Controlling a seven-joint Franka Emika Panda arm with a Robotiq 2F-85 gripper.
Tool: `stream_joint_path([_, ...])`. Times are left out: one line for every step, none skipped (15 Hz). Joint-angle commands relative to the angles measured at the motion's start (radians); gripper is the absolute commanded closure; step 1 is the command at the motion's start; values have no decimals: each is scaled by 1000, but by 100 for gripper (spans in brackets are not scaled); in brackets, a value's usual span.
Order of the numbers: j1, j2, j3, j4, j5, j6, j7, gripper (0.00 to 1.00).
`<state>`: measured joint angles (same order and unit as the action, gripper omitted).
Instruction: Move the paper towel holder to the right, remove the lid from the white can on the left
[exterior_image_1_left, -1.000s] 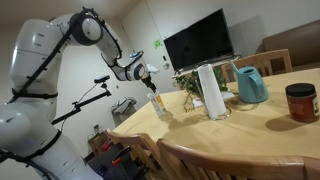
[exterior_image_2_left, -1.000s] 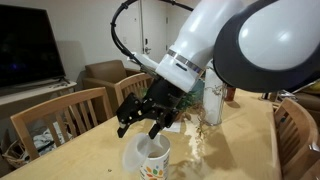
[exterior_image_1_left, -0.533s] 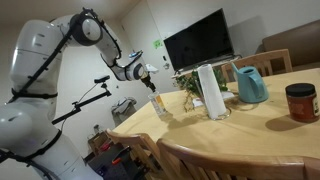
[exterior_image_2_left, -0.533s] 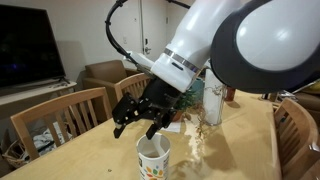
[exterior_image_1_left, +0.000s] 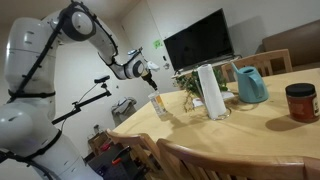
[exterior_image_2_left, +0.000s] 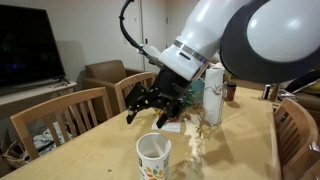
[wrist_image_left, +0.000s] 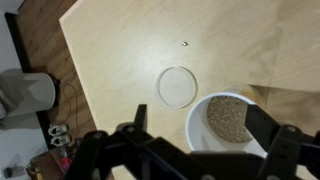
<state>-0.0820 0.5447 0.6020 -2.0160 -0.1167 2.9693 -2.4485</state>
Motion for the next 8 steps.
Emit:
stream_joint_path([84, -132, -143, -93, 1, 2, 160, 0])
stream_joint_path([129, -156, -210, -105, -12, -15, 224, 0])
stream_joint_path([165, -171, -265, -112, -32, -41, 277, 0])
stream_joint_path([204, -181, -320, -114, -58, -74, 332, 0])
stream_joint_path([233, -184, -360, -114, -86, -106, 381, 0])
stream_joint_path([260, -185, -398, -107, -117, -147, 433, 0])
stream_joint_path([272, -182, -407, -101, -136, -191, 467, 0])
stream_joint_path([280, -176, -419, -88, -159, -242, 494, 0])
